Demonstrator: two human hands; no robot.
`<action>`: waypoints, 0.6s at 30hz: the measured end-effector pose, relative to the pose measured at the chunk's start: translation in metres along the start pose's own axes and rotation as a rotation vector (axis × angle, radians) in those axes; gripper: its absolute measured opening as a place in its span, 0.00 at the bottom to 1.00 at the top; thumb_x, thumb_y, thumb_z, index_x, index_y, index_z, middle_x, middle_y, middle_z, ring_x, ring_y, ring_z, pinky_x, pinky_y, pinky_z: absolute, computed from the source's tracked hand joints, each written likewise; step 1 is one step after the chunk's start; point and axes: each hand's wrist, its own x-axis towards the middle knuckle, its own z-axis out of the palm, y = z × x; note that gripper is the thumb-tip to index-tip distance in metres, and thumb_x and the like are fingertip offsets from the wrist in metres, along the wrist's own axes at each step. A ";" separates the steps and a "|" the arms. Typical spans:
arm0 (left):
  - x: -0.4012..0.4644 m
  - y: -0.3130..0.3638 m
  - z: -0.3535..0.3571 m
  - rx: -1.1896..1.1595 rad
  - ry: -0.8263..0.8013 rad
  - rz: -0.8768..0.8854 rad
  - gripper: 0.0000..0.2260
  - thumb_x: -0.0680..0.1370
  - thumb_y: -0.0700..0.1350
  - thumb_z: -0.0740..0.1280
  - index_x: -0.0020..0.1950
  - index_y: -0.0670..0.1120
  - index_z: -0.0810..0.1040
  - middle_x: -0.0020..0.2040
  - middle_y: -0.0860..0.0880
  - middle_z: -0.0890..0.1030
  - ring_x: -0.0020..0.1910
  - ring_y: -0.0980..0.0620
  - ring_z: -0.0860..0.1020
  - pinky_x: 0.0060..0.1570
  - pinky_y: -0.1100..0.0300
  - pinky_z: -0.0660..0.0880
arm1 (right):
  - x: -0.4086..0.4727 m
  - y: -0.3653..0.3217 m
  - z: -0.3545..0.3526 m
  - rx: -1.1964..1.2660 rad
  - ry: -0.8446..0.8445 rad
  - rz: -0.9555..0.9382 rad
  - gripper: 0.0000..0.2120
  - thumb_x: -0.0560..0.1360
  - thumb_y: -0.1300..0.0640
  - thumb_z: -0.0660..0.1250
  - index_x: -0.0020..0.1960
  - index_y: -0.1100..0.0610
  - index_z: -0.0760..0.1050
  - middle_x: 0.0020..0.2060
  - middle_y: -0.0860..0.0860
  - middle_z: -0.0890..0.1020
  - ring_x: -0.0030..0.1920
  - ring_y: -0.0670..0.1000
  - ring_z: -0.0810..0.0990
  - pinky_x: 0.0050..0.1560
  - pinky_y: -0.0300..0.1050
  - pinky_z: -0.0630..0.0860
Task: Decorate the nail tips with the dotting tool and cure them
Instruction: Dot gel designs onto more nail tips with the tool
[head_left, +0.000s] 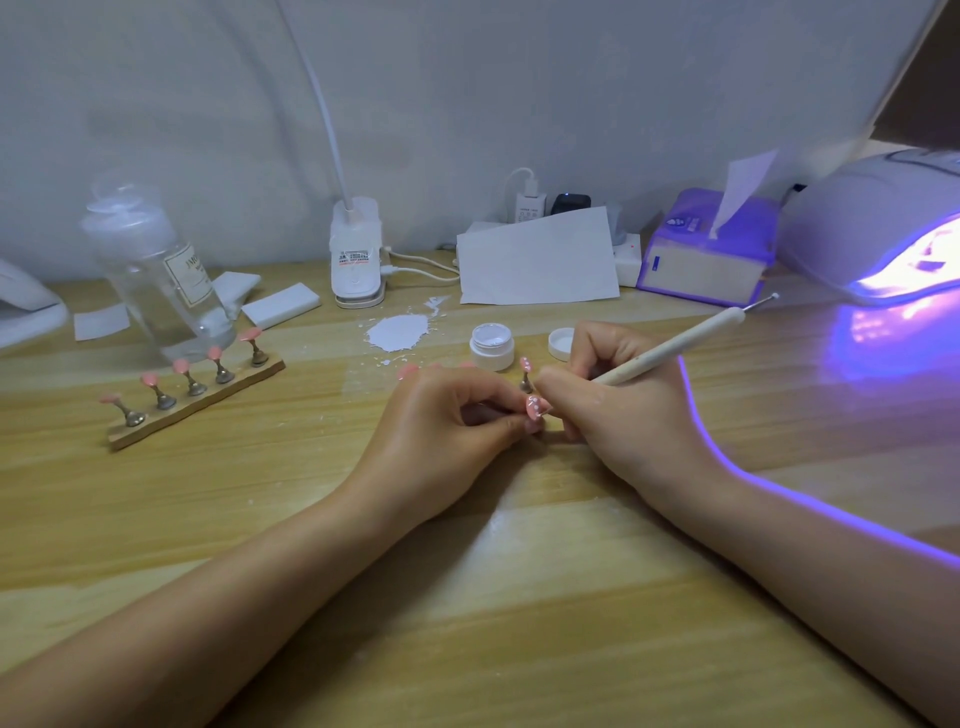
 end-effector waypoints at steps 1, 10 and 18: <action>0.000 0.000 0.000 -0.004 -0.003 0.000 0.09 0.69 0.33 0.71 0.37 0.48 0.82 0.37 0.53 0.82 0.38 0.60 0.81 0.44 0.67 0.77 | 0.000 0.000 0.000 -0.001 -0.001 0.000 0.19 0.68 0.77 0.62 0.26 0.59 0.61 0.13 0.45 0.69 0.16 0.40 0.68 0.20 0.27 0.63; 0.001 -0.003 0.000 -0.011 0.001 0.010 0.05 0.69 0.35 0.72 0.39 0.45 0.83 0.35 0.52 0.82 0.35 0.60 0.80 0.42 0.65 0.77 | 0.003 0.004 -0.003 -0.016 0.154 -0.024 0.19 0.71 0.66 0.67 0.27 0.60 0.62 0.17 0.46 0.65 0.21 0.41 0.69 0.23 0.36 0.72; -0.001 -0.004 -0.002 -0.090 -0.009 -0.019 0.05 0.70 0.41 0.72 0.42 0.50 0.84 0.33 0.54 0.83 0.33 0.60 0.77 0.33 0.50 0.78 | 0.002 0.002 -0.007 0.155 0.004 -0.016 0.12 0.72 0.69 0.66 0.39 0.59 0.64 0.19 0.47 0.71 0.22 0.45 0.76 0.27 0.37 0.77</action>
